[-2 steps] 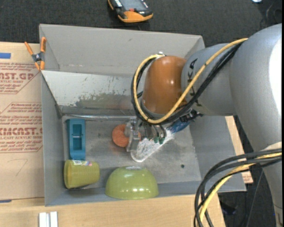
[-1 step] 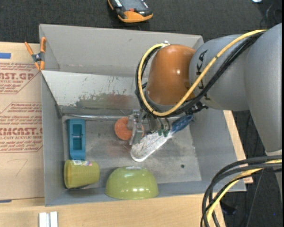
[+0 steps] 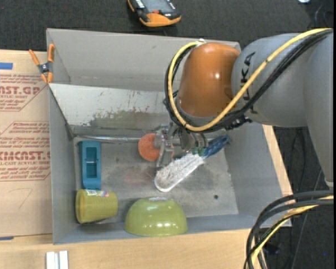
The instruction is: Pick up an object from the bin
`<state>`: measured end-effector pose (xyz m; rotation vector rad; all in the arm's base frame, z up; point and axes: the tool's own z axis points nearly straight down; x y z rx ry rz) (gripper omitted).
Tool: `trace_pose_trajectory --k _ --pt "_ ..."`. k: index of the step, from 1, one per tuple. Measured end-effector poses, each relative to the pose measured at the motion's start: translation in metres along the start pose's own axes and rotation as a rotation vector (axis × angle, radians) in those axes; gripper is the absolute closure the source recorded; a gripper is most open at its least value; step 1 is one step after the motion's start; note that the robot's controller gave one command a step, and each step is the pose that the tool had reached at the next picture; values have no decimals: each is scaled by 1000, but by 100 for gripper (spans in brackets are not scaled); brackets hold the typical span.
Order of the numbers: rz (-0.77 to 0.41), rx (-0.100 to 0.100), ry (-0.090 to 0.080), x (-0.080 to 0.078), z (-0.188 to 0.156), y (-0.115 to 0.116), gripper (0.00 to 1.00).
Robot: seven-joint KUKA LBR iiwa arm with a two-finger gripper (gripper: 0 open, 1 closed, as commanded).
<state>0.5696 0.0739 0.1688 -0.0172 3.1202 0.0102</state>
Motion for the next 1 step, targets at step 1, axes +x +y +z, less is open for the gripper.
trace_pose_trajectory --k 1 --pt "0 0 -1 -1 -20 0 100"
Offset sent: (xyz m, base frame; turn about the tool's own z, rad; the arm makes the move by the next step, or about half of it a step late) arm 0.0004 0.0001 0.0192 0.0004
